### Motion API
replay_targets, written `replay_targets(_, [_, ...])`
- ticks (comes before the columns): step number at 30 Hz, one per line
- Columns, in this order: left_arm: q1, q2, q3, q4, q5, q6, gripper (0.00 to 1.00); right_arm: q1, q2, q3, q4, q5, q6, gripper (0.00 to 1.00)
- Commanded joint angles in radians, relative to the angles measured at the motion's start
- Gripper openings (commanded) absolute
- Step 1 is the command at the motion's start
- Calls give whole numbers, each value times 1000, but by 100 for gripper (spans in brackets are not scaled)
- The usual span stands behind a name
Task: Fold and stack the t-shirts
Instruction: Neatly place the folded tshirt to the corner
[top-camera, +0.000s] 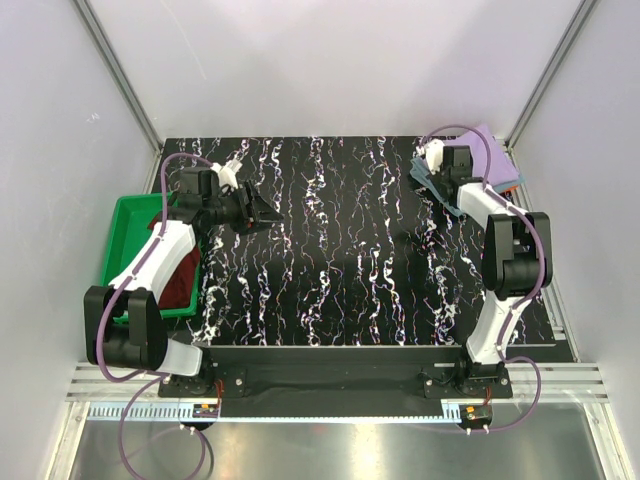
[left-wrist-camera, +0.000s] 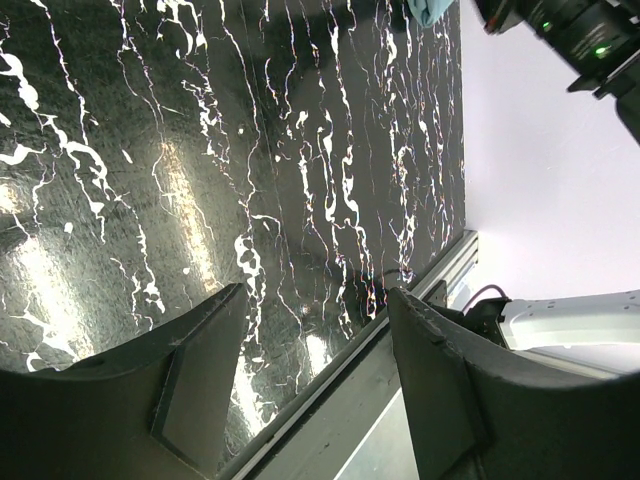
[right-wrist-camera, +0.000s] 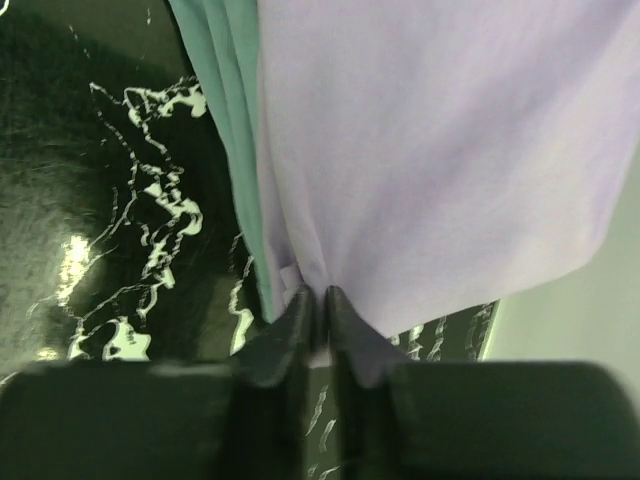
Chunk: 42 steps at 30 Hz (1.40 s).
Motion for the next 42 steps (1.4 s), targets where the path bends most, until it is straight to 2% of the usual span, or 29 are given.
replay_targets(1, [5, -15, 3, 37, 12, 4, 63, 6, -37, -2, 26, 25, 49, 22])
replay_targets(4, [5, -13, 6, 22, -8, 18, 64, 5, -91, -7, 22, -37, 72, 40])
replay_targets(7, [5, -7, 14, 5, -21, 27, 64, 6, -90, 55, -41, -80, 90, 45])
replay_targets(9, [5, -9, 17, 5, -21, 27, 64, 5, -79, 82, -63, -168, 120, 45])
replay_targets(12, [5, -10, 20, 3, -25, 31, 64, 11, -35, 133, -92, -240, 161, 41])
replay_targets(17, [5, -3, 26, -9, -30, 38, 65, 18, 97, 213, -156, -281, 126, 11])
replay_targets(21, [5, 11, 29, -7, -24, 33, 65, 19, 177, 268, -172, -258, 83, 2])
replay_targets(28, [7, 17, 29, -9, -19, 36, 65, 20, 286, 365, -165, -258, 58, 1])
replay_targets(35, [7, 31, 35, -10, -19, 34, 65, 15, 461, 536, -178, -27, 46, 0])
replay_targets(42, [9, 40, 37, -20, -22, 42, 65, 11, 625, 772, -198, 57, 58, 0])
